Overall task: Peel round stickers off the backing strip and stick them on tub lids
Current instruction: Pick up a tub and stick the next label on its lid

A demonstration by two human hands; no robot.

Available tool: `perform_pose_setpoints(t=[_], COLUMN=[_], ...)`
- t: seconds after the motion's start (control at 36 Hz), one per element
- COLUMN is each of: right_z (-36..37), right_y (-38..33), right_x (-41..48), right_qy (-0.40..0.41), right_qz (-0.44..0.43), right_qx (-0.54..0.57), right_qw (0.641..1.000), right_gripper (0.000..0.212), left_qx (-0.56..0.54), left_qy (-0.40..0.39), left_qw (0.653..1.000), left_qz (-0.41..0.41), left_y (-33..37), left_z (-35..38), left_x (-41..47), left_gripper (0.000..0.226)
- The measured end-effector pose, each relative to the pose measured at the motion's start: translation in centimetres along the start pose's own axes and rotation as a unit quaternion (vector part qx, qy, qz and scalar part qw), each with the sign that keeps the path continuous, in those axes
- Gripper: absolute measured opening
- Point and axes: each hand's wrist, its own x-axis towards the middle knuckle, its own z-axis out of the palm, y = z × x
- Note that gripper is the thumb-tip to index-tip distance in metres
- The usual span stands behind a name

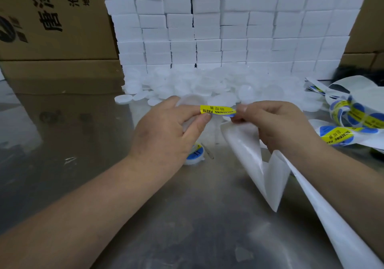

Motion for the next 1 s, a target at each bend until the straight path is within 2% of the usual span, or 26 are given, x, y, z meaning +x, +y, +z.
perform_pose_setpoints(t=[0.06,0.22,0.33,0.44,0.5,0.53,0.56,0.58,0.69,0.81,0.92,1.0], right_z=[0.0,0.1,0.1,-0.1,-0.5,-0.7,-0.7,-0.6,0.4,0.5,0.5,0.4], right_y=[0.3,0.4,0.5,0.7,0.5,0.4,0.4,0.4,0.8,1.0,1.0,0.9], right_x=[0.1,0.2,0.1,0.4,0.8,0.8,0.8,0.7,0.1,0.0,0.1,0.1], right_qy=[-0.001,0.017,0.026,0.066,0.094,0.098,0.092,0.077,-0.013,-0.034,-0.036,-0.037], right_qz=[0.002,0.0,-0.014,-0.009,-0.005,-0.004,-0.006,-0.007,-0.003,0.013,0.009,0.004], right_qx=[-0.005,-0.004,-0.003,0.023,0.044,0.047,0.046,0.044,0.009,0.016,0.02,0.023], right_qw=[1.0,1.0,1.0,0.998,0.995,0.994,0.995,0.996,1.0,0.999,0.999,0.999], right_gripper=[0.02,0.027,0.025,0.027,0.016,0.012,0.01,0.01,0.017,0.019,0.024,0.027], left_qx=[0.008,0.021,-0.005,-0.017,-0.028,-0.055,-0.093,-0.129,-0.228,-0.277,-0.29,-0.264], left_qy=[-0.005,-0.041,-0.066,-0.083,-0.079,-0.069,-0.053,-0.031,-0.007,-0.032,-0.072,-0.051], left_qw=[1.0,0.999,0.994,0.992,0.991,0.989,0.986,0.982,0.959,0.947,0.933,0.939], left_qz=[0.008,0.0,-0.083,-0.097,-0.108,-0.119,-0.13,-0.137,-0.169,-0.162,-0.2,-0.214], left_y=[-0.1,-0.1,-0.2,-0.5,-0.6,-0.6,-0.6,-0.5,-0.3,-0.2,-0.6,-1.0], left_z=[0.0,0.1,0.3,0.2,0.2,0.2,0.2,0.3,0.5,0.3,0.6,0.8], left_x=[0.0,0.1,0.4,0.6,0.8,0.8,0.8,0.8,0.7,0.9,1.0,1.0], left_gripper=[0.028,0.028,0.058,0.068,0.064,0.051,0.035,0.029,0.056,0.066,0.06,0.046])
